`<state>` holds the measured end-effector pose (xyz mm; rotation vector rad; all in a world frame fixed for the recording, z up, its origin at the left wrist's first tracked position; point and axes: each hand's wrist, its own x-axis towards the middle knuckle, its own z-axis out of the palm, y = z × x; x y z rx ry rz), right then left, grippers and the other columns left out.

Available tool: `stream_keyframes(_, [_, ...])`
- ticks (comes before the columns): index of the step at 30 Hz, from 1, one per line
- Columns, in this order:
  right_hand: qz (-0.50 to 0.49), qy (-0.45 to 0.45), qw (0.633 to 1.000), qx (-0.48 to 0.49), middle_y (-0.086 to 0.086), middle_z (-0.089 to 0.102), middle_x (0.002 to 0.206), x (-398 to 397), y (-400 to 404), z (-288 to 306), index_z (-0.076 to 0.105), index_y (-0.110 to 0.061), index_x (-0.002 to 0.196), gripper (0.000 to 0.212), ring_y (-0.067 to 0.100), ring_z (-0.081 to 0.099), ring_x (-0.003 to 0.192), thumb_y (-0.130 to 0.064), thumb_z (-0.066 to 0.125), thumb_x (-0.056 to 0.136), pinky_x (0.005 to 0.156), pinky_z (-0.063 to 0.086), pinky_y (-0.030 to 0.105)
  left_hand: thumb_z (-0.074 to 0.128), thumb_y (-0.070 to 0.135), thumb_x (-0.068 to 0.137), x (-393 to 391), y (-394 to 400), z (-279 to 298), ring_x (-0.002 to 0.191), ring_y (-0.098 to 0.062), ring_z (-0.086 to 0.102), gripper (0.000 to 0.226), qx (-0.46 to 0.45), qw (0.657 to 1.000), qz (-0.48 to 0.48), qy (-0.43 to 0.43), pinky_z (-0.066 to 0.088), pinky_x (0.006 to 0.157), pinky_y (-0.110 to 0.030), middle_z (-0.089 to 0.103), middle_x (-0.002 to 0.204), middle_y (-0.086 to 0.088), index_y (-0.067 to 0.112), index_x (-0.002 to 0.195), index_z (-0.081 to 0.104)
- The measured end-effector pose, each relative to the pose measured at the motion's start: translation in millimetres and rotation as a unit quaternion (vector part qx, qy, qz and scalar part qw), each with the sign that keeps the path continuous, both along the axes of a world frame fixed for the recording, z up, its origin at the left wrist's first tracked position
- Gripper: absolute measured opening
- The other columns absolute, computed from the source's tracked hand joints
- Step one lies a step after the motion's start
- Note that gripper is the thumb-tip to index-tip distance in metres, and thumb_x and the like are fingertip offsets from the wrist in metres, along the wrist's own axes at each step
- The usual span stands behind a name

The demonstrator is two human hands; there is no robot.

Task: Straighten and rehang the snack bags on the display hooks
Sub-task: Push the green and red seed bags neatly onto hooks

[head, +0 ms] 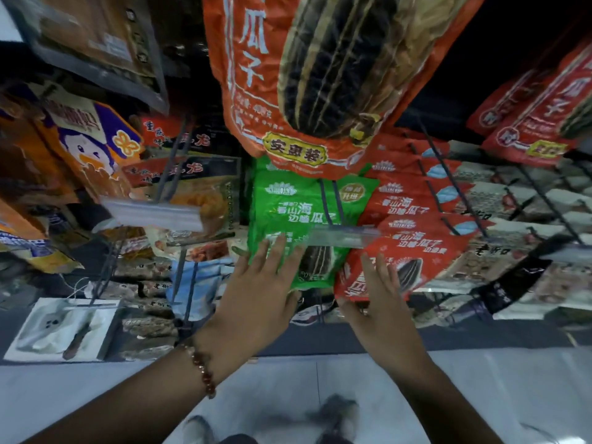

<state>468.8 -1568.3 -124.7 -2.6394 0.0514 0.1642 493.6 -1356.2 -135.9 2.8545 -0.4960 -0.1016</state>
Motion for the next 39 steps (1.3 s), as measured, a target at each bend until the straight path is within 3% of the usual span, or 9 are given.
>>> stream_keyframes(5, [0.025,0.002,1.0,-0.015,-0.019,-0.03,0.151,1,-49,2,-0.004,-0.04,0.153,0.077,0.004,-0.029,0.138,-0.054,0.045,0.096,0.12,0.004,0.04,0.064,0.043,0.079,-11,-54,-12,0.134,-0.036,0.046,0.075,0.021,0.999,-0.035,-0.028,0.041,0.102,-0.052,0.042,0.151,-0.011,0.021,0.146,0.039])
stream_keyframes(11, [0.068,-0.018,0.997,0.035,-0.029,-0.032,0.151,13,-140,-7,-0.002,-0.047,0.151,0.074,0.005,-0.023,0.145,-0.058,0.045,0.094,0.121,0.016,0.044,0.055,0.045,0.091,-11,-152,-10,0.15,-0.03,0.005,0.076,0.012,0.997,-0.011,-0.074,0.009,0.115,-0.046,0.001,0.165,-0.002,0.03,0.155,0.016])
stream_keyframes(15, [0.108,-0.043,0.99,0.079,-0.034,-0.029,0.15,19,-185,3,-0.004,-0.062,0.14,0.074,0.004,-0.011,0.148,-0.048,0.052,0.095,0.114,0.032,0.043,0.055,0.04,0.091,5,-202,1,0.15,-0.033,-0.004,0.078,0.014,0.996,0.044,-0.082,0.011,0.117,-0.053,-0.006,0.164,-0.004,0.029,0.156,0.013])
stream_keyframes(22, [0.166,-0.082,0.977,0.105,-0.03,-0.028,0.152,37,-198,19,0.003,-0.049,0.15,0.075,-0.021,-0.031,0.126,-0.042,0.053,0.096,0.112,0.003,0.019,0.039,0.042,0.09,13,-226,15,0.148,-0.041,0.007,0.059,0.036,0.989,0.093,-0.11,0.023,0.114,-0.06,0.011,0.163,-0.009,0.021,0.144,0.032])
stream_keyframes(26, [0.144,-0.115,0.98,0.074,-0.022,-0.021,0.158,48,-192,15,0.009,-0.038,0.153,0.075,-0.006,-0.012,0.143,-0.041,0.055,0.094,0.102,-0.016,0.004,0.033,0.045,0.091,22,-224,19,0.148,-0.041,0.007,0.059,0.044,0.989,0.084,-0.113,0.022,0.114,-0.059,0.01,0.163,-0.01,0.022,0.146,0.032])
stream_keyframes(28, [0.125,-0.126,0.981,0.079,-0.019,-0.013,0.16,52,-188,14,0.014,-0.036,0.153,0.073,0.004,0.002,0.148,-0.04,0.056,0.093,0.115,0.0,0.02,0.028,0.048,0.092,27,-223,21,0.149,-0.041,0.004,0.066,0.044,0.99,0.08,-0.106,0.02,0.116,-0.059,0.006,0.164,-0.009,0.023,0.152,0.021])
stream_keyframes(30, [0.114,-0.13,0.981,0.088,-0.019,-0.009,0.16,57,-184,17,0.015,-0.035,0.153,0.073,0.009,0.008,0.149,-0.039,0.057,0.093,0.112,0.017,0.029,0.026,0.048,0.091,35,-221,23,0.148,-0.042,0.005,0.069,0.039,0.992,0.075,-0.097,0.021,0.115,-0.06,0.006,0.164,-0.01,0.023,0.154,0.014])
stream_keyframes(33, [0.094,-0.109,0.984,0.101,-0.018,-0.008,0.161,67,-177,23,0.011,-0.037,0.154,0.076,0.01,0.011,0.149,-0.04,0.057,0.094,0.105,0.016,0.023,0.02,0.05,0.089,45,-219,29,0.149,-0.04,0.002,0.072,0.026,0.994,0.071,-0.08,0.017,0.117,-0.058,0.002,0.164,-0.007,0.024,0.156,0.012])
stream_keyframes(39, [0.046,-0.107,0.982,0.15,-0.019,0.003,0.16,79,-169,22,0.02,-0.033,0.153,0.074,0.005,0.016,0.146,-0.035,0.061,0.092,0.107,0.02,0.018,0.017,0.056,0.09,55,-212,26,0.144,-0.026,-0.031,0.074,-0.01,0.996,0.072,-0.057,-0.004,0.12,-0.049,-0.034,0.156,0.004,0.033,0.153,-0.016])
